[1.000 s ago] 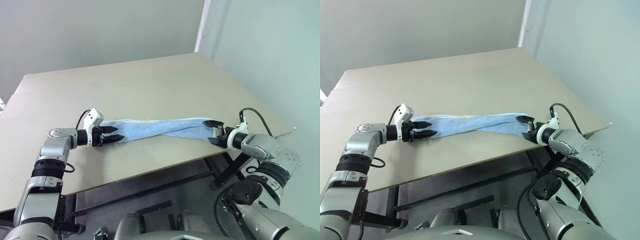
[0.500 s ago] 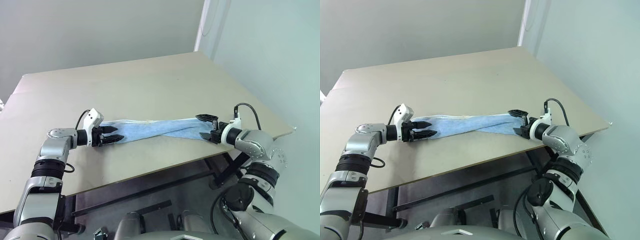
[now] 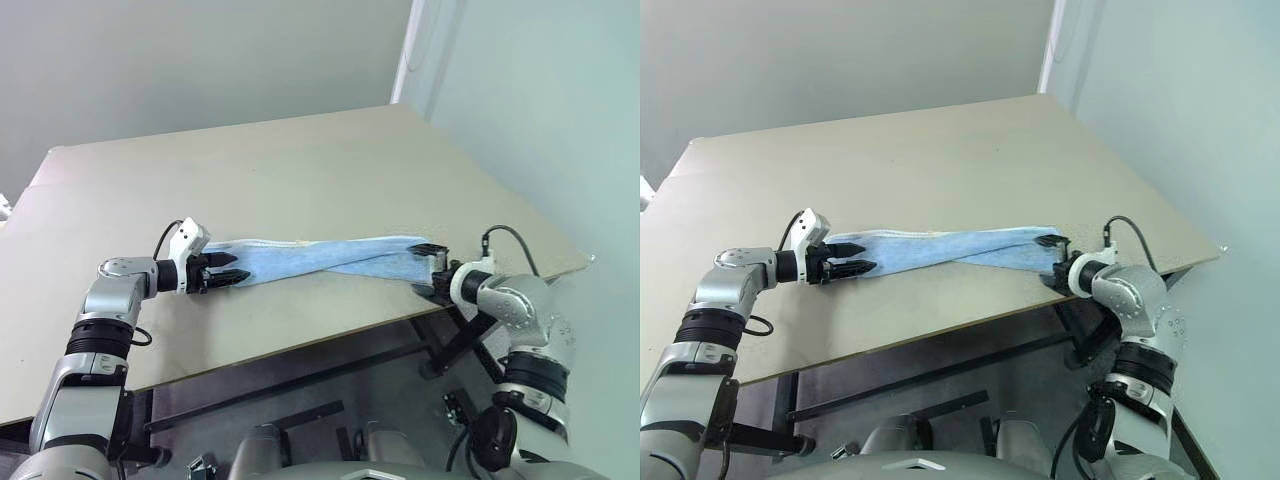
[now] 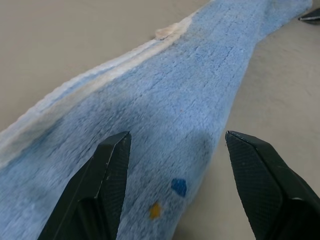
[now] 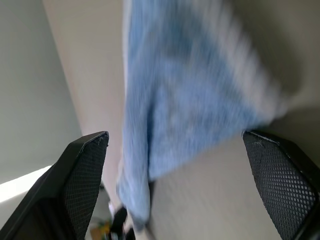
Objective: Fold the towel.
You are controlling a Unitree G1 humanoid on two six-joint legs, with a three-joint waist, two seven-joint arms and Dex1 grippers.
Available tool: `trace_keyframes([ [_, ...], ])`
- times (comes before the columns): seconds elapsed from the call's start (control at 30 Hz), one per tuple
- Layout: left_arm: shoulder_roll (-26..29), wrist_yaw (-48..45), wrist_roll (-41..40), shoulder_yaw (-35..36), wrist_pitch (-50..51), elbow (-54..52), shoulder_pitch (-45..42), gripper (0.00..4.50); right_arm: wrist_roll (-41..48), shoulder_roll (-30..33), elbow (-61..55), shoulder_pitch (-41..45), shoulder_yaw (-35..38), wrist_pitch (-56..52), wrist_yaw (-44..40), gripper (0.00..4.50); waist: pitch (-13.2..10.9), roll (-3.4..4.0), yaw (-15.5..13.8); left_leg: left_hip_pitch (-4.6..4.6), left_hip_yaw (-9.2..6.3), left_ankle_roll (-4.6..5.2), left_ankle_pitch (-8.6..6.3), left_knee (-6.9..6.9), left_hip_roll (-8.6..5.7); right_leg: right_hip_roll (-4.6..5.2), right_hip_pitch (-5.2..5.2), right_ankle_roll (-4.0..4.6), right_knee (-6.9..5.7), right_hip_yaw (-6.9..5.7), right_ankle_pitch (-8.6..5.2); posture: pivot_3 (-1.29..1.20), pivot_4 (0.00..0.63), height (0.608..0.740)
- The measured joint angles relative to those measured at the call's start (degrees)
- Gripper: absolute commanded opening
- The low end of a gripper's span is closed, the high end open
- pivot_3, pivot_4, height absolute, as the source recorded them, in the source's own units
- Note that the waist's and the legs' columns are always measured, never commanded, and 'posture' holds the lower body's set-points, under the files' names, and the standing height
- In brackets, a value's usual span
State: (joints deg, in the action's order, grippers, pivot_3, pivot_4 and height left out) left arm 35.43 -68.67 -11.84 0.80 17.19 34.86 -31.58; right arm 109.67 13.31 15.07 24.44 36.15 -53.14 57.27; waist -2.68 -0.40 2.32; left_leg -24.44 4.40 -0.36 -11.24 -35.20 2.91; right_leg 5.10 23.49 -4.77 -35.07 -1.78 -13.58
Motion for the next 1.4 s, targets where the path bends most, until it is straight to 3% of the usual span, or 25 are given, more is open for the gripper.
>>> trace_keyframes([
  [0.3,-0.07,0.07,-0.01,-0.04,0.45,-0.04,0.00,3.19,-2.52,0.37,0.86,0.62,-4.16,3.97,-3.90,4.48,0.01,-0.01,0.44,0.09,0.00,0.02,-0.01,0.01,0.06,-0.06,0.02,0.08,-0.07,0.01,0.06,0.00,0.000,0.740],
  [0.33,-0.10,0.08,-0.01,-0.04,0.58,-0.04,0.00,3.19,-2.94,0.35,1.11,0.95,-4.63,4.03,-4.31,4.31,0.01,-0.02,0.50,0.13,0.00,0.02,-0.01,0.01,0.09,-0.06,0.02,0.10,-0.07,0.01,0.09,0.00,0.000,0.740],
  [0.4,-0.15,0.10,-0.02,-0.04,0.75,-0.03,0.00,3.19,-4.94,0.33,2.18,1.69,-5.84,3.98,-5.79,3.91,0.02,-0.04,0.80,0.16,0.00,0.02,-0.01,0.00,0.12,-0.06,0.02,0.10,-0.06,0.01,0.12,0.00,0.000,0.740],
  [0.77,-0.64,0.69,-0.09,0.01,1.07,-0.03,-0.07,3.19,-24.25,0.92,15.93,8.62,-9.66,4.48,-23.36,0.02,0.03,-0.04,1.68,0.32,0.10,-0.10,-0.09,-0.04,0.12,-0.08,0.09,0.08,-0.04,-0.01,0.48,0.00,0.000,0.740],
  [1.07,-0.85,2.96,-0.26,0.41,1.04,0.10,-0.11,3.19,-38.91,5.57,17.77,10.34,-13.05,2.95,-41.85,0.02,0.04,-0.07,1.30,0.00,0.17,0.03,-0.01,-0.07,0.03,-0.01,0.31,0.04,-0.01,-0.01,0.49,0.00,0.000,0.740],
  [1.4,-0.97,7.91,-1.22,3.42,-1.15,7.30,-4.31,3.19,-45.41,25.28,19.07,11.98,-10.86,-10.52,-58.22,0.02,0.00,-0.03,0.11,-0.17,0.33,0.03,0.00,-0.01,0.00,-0.05,0.59,0.01,-0.05,-0.03,0.46,0.00,0.000,0.740],
])
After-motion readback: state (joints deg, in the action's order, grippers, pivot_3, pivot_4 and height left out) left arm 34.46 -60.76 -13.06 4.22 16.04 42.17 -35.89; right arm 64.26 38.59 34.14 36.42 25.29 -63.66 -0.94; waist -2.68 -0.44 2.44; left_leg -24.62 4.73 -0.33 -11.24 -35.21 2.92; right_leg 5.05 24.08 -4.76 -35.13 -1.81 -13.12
